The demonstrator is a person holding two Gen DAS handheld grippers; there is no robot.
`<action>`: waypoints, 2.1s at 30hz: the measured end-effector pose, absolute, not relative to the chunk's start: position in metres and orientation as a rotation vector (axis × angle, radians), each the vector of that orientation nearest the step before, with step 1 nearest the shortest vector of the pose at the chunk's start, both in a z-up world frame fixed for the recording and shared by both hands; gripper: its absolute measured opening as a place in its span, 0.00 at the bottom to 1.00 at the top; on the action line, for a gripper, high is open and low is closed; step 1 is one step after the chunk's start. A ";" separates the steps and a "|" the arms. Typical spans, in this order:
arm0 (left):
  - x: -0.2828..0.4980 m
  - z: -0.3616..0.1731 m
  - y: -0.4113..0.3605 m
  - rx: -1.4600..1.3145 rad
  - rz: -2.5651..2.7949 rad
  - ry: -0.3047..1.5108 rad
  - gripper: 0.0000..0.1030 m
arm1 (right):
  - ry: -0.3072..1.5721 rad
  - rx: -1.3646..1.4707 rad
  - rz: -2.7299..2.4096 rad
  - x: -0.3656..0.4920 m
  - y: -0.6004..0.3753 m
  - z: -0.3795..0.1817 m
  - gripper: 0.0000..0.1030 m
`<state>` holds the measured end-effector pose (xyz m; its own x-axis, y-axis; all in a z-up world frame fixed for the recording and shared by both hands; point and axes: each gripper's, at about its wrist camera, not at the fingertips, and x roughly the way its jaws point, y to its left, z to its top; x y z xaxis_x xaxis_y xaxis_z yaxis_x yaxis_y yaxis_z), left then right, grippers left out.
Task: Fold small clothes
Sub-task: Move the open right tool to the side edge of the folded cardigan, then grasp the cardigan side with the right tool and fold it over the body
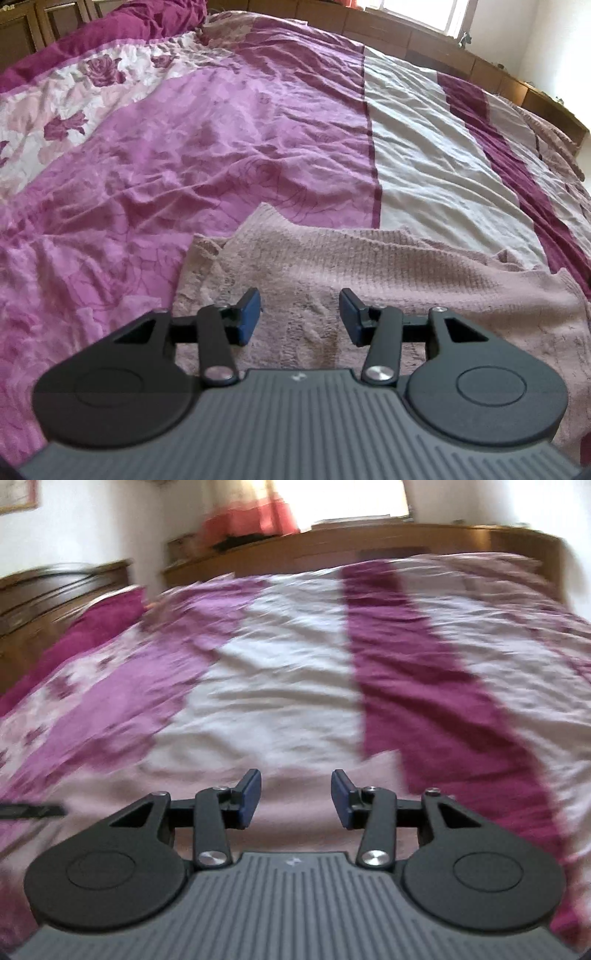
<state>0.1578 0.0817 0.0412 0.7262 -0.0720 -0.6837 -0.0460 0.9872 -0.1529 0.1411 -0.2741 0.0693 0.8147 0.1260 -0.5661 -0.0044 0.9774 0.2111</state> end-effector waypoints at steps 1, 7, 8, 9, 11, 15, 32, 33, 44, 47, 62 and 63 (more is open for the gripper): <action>0.157 0.042 0.080 -0.153 -0.013 0.753 0.47 | 0.625 0.196 0.098 0.141 -0.264 0.068 0.48; 0.164 0.027 0.080 -0.074 0.031 0.796 0.51 | 0.751 0.097 0.166 0.162 -0.200 0.033 0.49; 0.165 0.024 0.082 -0.077 0.029 0.796 0.52 | 0.780 0.101 0.149 0.164 -0.196 0.023 0.50; 0.165 0.024 0.083 -0.080 0.025 0.794 0.52 | 0.770 0.117 0.138 0.167 -0.196 0.017 0.52; 0.165 0.025 0.084 -0.078 0.017 0.796 0.52 | 0.757 0.169 0.130 0.169 -0.200 0.015 0.53; 0.161 0.031 0.087 -0.094 0.009 0.811 0.51 | 0.759 0.250 0.131 0.163 -0.213 0.025 0.53; 0.097 0.062 0.097 -0.081 -0.009 0.931 0.51 | 0.674 0.510 -0.085 0.048 -0.333 0.057 0.75; 0.093 0.064 0.097 -0.087 -0.011 0.934 0.51 | 0.673 0.526 -0.093 0.043 -0.339 0.055 0.75; 0.066 0.069 0.098 -0.075 -0.016 0.973 0.52 | 0.738 0.695 -0.096 0.022 -0.360 0.016 0.75; 0.064 0.068 0.097 -0.072 -0.019 0.988 0.52 | 0.742 0.702 -0.067 0.021 -0.357 0.013 0.76; 0.065 0.056 0.094 -0.073 0.019 1.058 0.52 | 0.717 0.783 0.004 0.038 -0.350 0.001 0.69; 0.065 0.056 0.094 -0.070 0.022 1.061 0.52 | 0.716 0.784 0.000 0.039 -0.349 0.000 0.61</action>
